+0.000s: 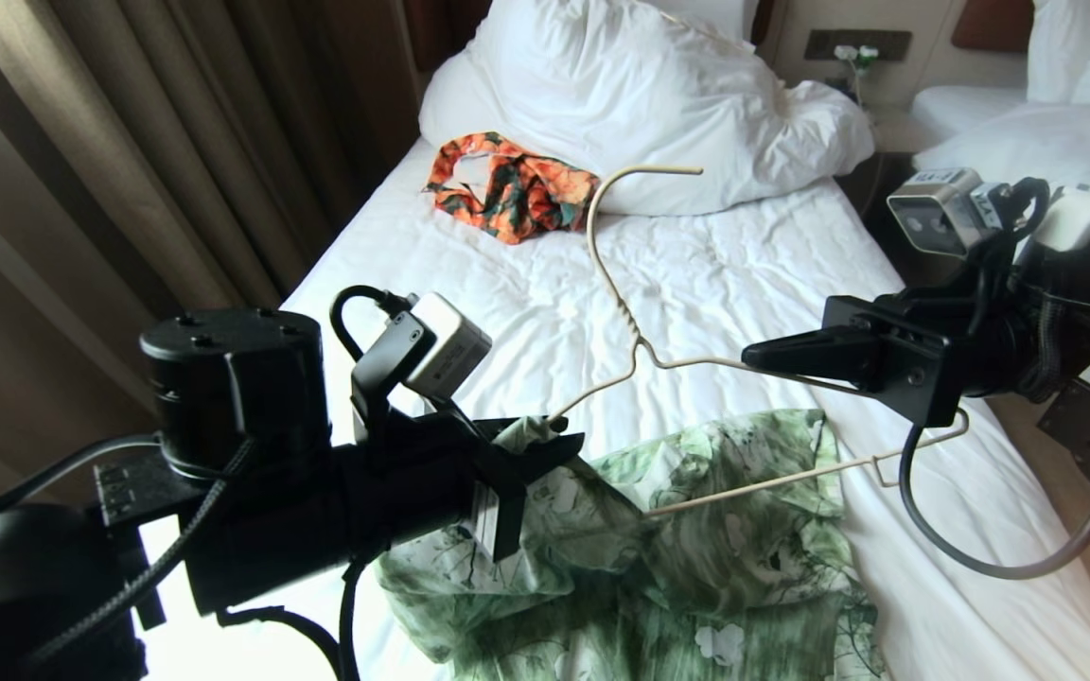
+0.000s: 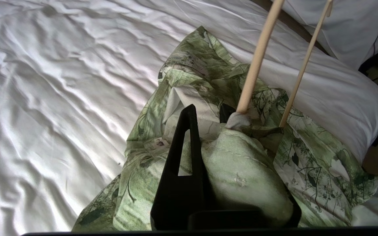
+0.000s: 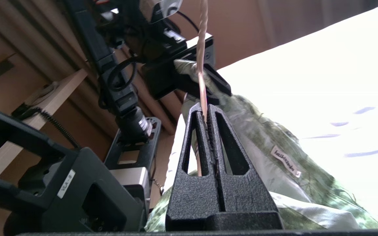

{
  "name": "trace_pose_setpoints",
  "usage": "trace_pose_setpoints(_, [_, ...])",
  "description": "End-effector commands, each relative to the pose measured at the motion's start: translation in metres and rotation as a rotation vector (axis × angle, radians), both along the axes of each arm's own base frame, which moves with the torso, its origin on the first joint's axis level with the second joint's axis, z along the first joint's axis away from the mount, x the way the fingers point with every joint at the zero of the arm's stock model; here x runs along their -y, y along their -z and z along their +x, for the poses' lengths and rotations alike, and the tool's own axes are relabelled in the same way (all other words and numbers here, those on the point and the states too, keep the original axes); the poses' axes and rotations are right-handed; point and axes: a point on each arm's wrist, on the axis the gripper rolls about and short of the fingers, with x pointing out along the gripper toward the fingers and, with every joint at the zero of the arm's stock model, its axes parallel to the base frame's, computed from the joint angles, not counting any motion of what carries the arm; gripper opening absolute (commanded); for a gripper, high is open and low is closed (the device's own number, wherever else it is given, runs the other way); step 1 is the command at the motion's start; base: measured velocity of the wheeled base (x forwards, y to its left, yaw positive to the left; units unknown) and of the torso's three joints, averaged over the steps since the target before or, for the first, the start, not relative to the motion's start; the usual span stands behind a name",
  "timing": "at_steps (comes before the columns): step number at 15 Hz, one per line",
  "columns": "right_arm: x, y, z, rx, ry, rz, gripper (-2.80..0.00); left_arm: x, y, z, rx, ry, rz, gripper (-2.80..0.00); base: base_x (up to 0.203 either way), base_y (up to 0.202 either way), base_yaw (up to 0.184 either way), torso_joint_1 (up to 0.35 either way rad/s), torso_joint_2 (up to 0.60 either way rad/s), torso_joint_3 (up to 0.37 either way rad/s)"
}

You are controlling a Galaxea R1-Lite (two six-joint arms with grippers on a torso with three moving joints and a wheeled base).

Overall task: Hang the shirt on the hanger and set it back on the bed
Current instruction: Hook the other side of the shirt onto the hanger

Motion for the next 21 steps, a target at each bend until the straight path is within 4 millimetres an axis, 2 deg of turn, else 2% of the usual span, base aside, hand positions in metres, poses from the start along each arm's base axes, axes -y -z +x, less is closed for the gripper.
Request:
trace_pose_setpoints(1, [0.002,-0.008,-0.007,-0.002,0.005,0.006,-2.80,0.001,-0.002,0.000,0.009,0.003,-0.005,-2.80,0.000,0.000,0.000,0.000,0.00,0.000])
trace_pose_setpoints(3, [0.004,-0.007,-0.011,-0.020,0.041,0.012,-2.80,0.002,-0.003,0.000,0.010,0.003,-0.007,-2.80,0.000,0.000,0.000,0.000,0.00,0.000])
trace_pose_setpoints(4, [0.004,-0.010,-0.014,-0.013,0.059,0.019,0.00,0.003,-0.004,0.001,0.013,0.006,-0.010,-2.80,0.000,0.000,0.000,0.000,0.00,0.000])
trace_pose_setpoints(8, [0.013,-0.023,-0.020,-0.062,0.084,0.034,0.00,0.007,-0.009,-0.002,0.014,0.020,-0.029,-2.80,0.000,0.000,0.000,0.000,0.00,0.000])
trace_pose_setpoints(11, [0.041,-0.062,-0.042,-0.182,0.154,0.061,0.00,0.006,-0.014,-0.010,0.015,0.034,-0.033,-2.80,0.000,0.000,0.000,0.000,0.00,0.000])
trace_pose_setpoints(14, [0.068,-0.080,-0.056,-0.383,0.263,0.044,0.00,0.009,-0.027,-0.021,-0.019,0.048,-0.068,-2.80,0.000,0.000,0.000,0.000,0.00,0.000])
trace_pose_setpoints(15, [0.080,-0.085,-0.058,-0.422,0.314,0.048,-2.80,0.012,-0.033,-0.022,-0.026,0.041,-0.077,-2.80,0.000,0.000,0.000,0.000,0.00,0.000])
trace_pose_setpoints(17, [0.089,-0.086,-0.058,-0.526,0.376,0.045,-2.80,0.018,-0.045,-0.022,-0.050,0.026,-0.110,-2.80,0.000,0.000,0.000,0.000,0.00,0.000])
trace_pose_setpoints(21, [0.087,-0.071,-0.057,-0.665,0.578,0.009,-2.80,0.020,-0.061,-0.023,-0.069,-0.008,-0.141,-2.80,0.000,0.000,0.000,0.000,0.00,0.000])
